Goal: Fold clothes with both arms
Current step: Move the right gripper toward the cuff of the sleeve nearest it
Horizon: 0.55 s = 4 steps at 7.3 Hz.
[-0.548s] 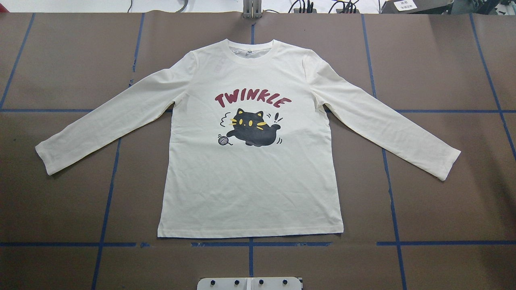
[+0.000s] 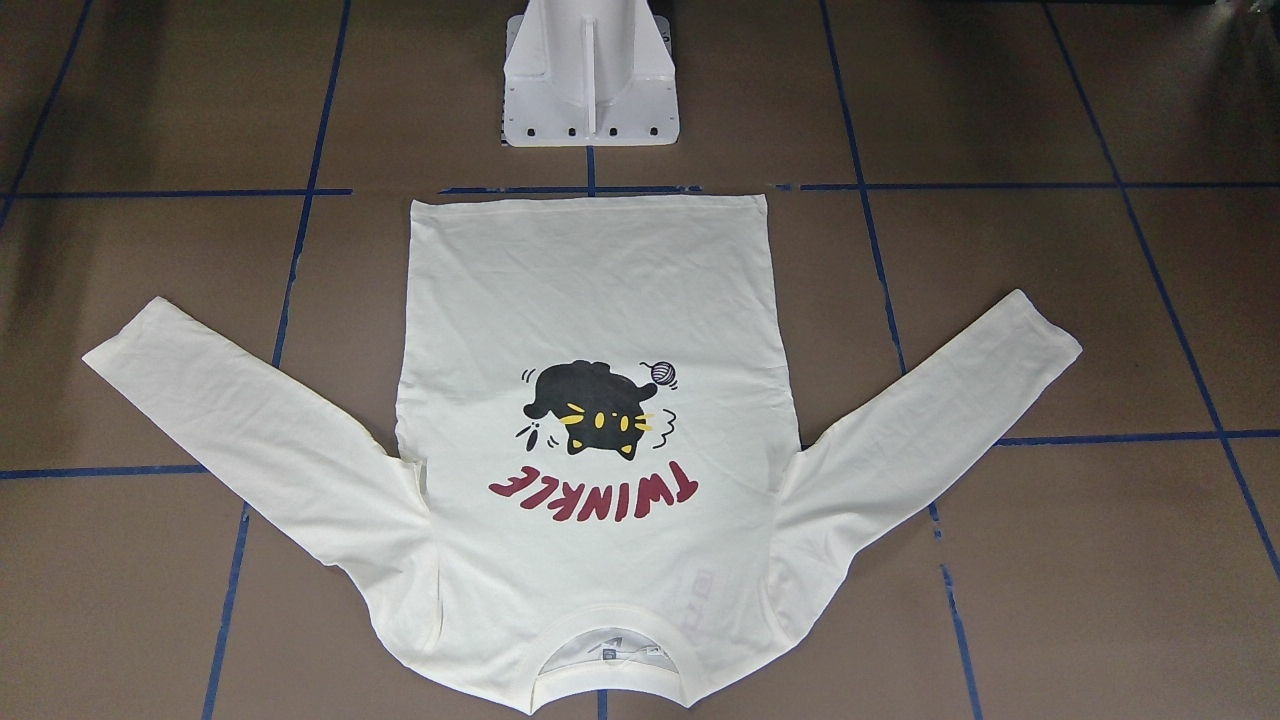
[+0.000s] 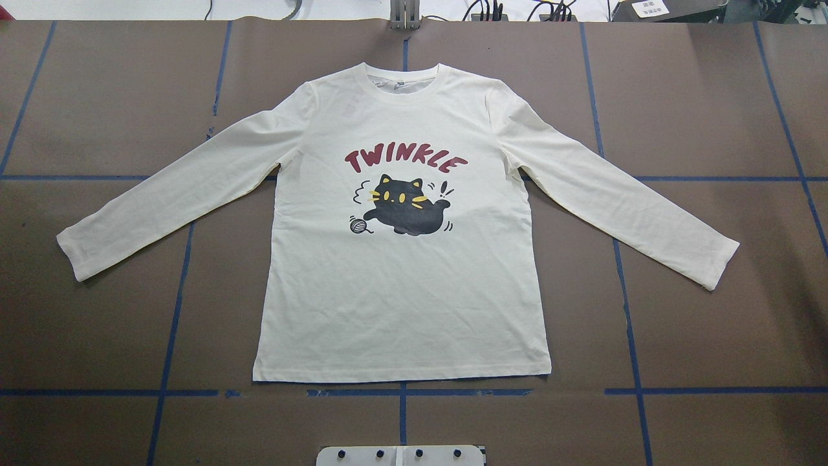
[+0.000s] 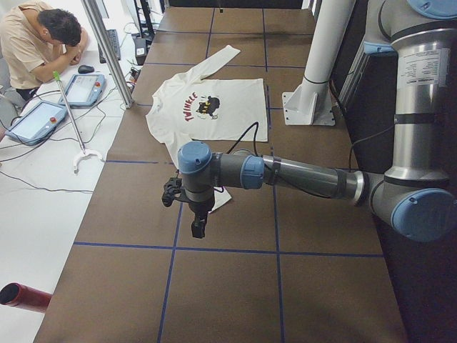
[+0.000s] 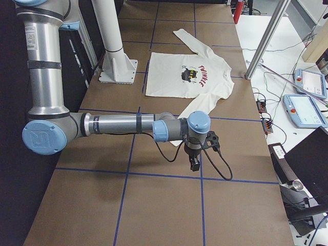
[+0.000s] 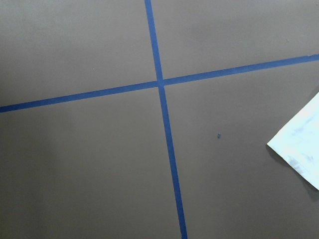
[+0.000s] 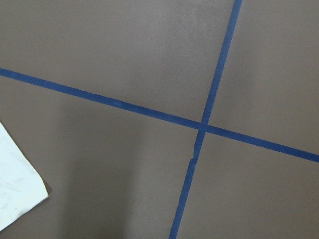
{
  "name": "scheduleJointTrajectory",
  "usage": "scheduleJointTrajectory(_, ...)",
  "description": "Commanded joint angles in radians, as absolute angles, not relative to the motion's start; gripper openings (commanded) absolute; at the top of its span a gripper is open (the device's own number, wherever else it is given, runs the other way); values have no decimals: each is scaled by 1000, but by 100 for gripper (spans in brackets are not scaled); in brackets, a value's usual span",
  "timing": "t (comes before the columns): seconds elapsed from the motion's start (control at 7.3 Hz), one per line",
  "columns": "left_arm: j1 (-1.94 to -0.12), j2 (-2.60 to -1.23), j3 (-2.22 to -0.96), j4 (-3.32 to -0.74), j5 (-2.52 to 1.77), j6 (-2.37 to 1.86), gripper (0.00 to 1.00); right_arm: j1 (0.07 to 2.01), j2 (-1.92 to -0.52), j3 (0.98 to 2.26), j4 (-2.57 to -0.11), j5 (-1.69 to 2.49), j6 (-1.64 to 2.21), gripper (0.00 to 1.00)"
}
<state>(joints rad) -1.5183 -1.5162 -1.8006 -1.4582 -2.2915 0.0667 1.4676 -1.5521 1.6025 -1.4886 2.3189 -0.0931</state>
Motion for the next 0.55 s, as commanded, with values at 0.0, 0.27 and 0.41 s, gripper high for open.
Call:
scheduleJointTrajectory(0.0,-1517,-1528,-1810,-1504,-2295,66,100,1459,-1552,1603,-1485,2321,-92,100)
scheduleJointTrajectory(0.27,-1519,-1509,-1816,-1542,-2296,71,100,1451,-1552,1605,-1485,2329,-91,100)
scheduleJointTrajectory(0.41,-1517,-1511,-1816,-1549,-2296,66,100,1448,-1554,1606,-1485,2348,-91,100)
